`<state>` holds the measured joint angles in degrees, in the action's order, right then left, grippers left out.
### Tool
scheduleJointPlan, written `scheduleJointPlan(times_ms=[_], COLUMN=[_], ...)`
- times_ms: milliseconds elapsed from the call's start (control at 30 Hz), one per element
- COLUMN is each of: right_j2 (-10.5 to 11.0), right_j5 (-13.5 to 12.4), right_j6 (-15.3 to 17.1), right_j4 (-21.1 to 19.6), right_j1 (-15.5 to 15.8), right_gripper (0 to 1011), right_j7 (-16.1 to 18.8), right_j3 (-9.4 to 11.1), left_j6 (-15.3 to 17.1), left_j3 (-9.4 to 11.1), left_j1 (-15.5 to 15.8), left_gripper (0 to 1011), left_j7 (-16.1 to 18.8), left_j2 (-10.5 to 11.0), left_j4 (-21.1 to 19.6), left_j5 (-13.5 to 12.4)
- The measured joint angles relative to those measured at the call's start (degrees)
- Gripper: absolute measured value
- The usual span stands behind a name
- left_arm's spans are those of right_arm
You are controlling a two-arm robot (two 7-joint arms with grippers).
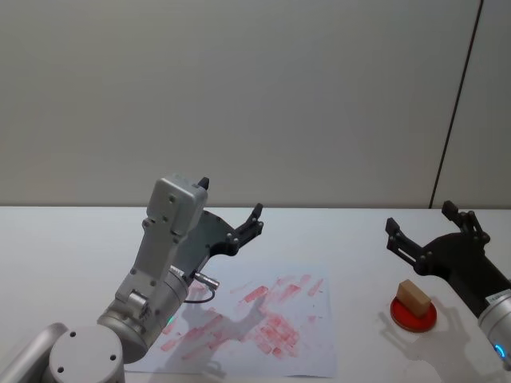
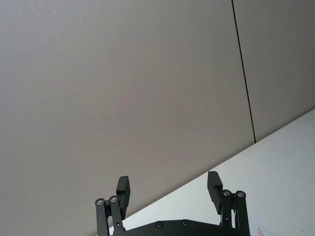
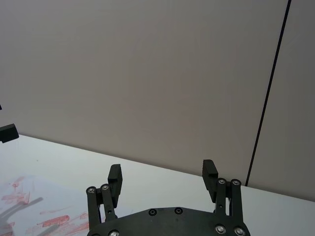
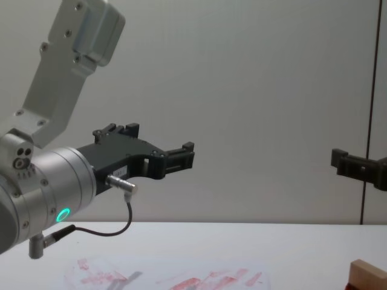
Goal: Use the one hand to pick up the stamp and affix it onto the A4 paper.
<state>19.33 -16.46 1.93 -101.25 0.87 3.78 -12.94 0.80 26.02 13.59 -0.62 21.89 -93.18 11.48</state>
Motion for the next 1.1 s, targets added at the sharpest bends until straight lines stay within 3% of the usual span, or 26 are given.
scheduleJointPlan(times_ms=[1100], right_j2=[0.3], right_j5=[-0.2], right_j6=[0.5], right_j4=[0.9], right_j1=[-0.4], right_gripper=[1001], right_j7=[1.3], right_j3=[0.4], left_j6=[0.0], left_j3=[0.0], left_j1=[0.0], left_gripper=[1002], left_j7=[0.0], left_j2=[0.0], left_j4=[0.0], left_j5=[0.0])
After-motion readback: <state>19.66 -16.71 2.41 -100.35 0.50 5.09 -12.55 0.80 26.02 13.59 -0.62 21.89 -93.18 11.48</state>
